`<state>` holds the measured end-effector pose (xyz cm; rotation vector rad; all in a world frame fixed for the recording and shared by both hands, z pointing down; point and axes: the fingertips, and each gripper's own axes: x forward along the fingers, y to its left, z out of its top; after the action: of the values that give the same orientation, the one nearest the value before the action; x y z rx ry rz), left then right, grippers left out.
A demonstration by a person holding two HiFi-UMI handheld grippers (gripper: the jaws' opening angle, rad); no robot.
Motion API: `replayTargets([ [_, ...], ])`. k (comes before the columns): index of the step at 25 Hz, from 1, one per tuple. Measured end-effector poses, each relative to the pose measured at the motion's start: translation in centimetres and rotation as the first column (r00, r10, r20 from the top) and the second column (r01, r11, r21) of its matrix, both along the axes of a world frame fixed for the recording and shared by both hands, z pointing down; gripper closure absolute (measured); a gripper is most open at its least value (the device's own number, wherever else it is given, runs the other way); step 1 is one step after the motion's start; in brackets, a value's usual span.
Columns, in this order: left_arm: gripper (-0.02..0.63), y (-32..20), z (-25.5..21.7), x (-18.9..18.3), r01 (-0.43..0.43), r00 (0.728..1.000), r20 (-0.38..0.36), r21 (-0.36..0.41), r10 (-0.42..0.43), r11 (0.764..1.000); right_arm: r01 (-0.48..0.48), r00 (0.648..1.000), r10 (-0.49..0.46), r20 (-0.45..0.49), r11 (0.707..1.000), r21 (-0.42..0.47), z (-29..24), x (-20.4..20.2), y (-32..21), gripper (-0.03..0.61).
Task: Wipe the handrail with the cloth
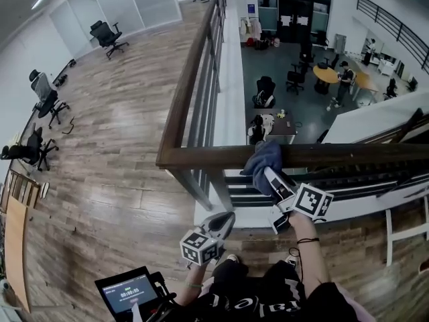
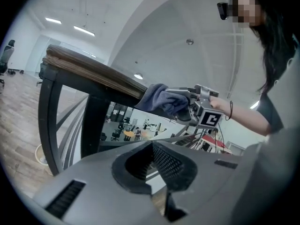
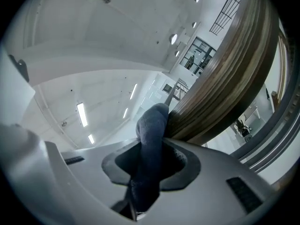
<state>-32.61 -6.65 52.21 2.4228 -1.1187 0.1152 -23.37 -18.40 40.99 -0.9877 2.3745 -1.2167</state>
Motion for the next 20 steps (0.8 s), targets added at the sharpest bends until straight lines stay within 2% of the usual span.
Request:
replayTargets([
  [8,0.614,-2.6,-0.9,10.4,-0.051,0.999,0.004,0.004,0.051,0.999,-0.07,0.997,0.07,-0.018,0.997,-0.026,-0.5,13.0,-1.9,0.486],
  [12,0.614,-3.3,-1.1,13.7,-0.074,0.997,0.008,0.008,0.074,0.997,-0.116,0.993,0.115,-0.031,0.992,-0.04,-1.0,18.4,-2.4,0.486],
  [20,0.614,-4.6,0.5,24.8,-0.097,0.995,-0.001,-0.008,0.097,0.995,-0.204,0.978,0.203,-0.041,0.979,-0.021,0.1,34.6,-3.1,0.486],
])
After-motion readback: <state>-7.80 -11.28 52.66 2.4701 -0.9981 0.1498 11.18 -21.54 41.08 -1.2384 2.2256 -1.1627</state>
